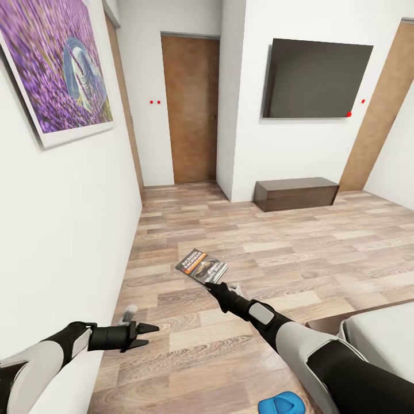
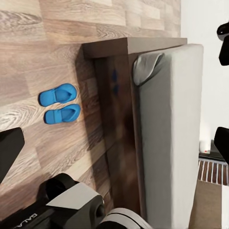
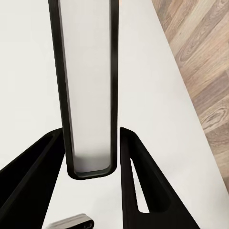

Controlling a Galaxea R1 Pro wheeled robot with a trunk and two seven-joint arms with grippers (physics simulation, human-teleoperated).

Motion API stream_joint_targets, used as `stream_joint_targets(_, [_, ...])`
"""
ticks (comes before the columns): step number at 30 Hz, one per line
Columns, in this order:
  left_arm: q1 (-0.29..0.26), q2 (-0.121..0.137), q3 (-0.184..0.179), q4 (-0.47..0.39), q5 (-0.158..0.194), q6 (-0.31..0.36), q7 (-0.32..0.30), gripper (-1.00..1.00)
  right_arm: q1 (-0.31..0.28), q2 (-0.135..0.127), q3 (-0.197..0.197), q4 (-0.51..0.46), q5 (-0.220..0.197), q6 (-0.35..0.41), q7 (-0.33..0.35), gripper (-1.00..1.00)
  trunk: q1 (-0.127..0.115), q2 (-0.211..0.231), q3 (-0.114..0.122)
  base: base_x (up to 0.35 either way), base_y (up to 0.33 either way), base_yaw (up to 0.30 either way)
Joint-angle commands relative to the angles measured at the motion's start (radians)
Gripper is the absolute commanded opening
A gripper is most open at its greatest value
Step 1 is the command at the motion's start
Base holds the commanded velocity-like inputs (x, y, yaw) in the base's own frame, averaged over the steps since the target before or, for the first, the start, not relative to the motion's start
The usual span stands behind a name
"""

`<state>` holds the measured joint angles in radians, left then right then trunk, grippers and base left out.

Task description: In the bedroom, move the book from the bed onto either nightstand, and place the two sandals side by side next to the bed.

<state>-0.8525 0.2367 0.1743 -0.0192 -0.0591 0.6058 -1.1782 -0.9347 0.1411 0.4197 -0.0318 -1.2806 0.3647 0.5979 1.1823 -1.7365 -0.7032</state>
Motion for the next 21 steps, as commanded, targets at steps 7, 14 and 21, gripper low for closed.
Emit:
stream_joint_targets(7, [0.0,-0.032,0.027,-0.001,-0.004,0.005,0.06,1.0,-0.001,0.0,0.007,0.001,-0.011,0.005,0.002,-1.0,0.0,0.0,-0.001,0.0,0.0,0.0])
stream_joint_targets(14, [0.0,-0.05,0.063,-0.001,-0.005,-0.02,0.104,1.0,-0.001,0.0,0.007,0.002,-0.011,0.005,0.002,-1.0,0.0,0.0,-0.001,0.0,0.0,0.0])
stream_joint_targets(21, [0.0,-0.052,0.082,-0.001,-0.005,-0.031,0.129,1.0,-0.001,0.0,0.006,0.003,-0.011,0.005,0.002,-1.0,0.0,0.0,-0.001,0.0,0.0,0.0])
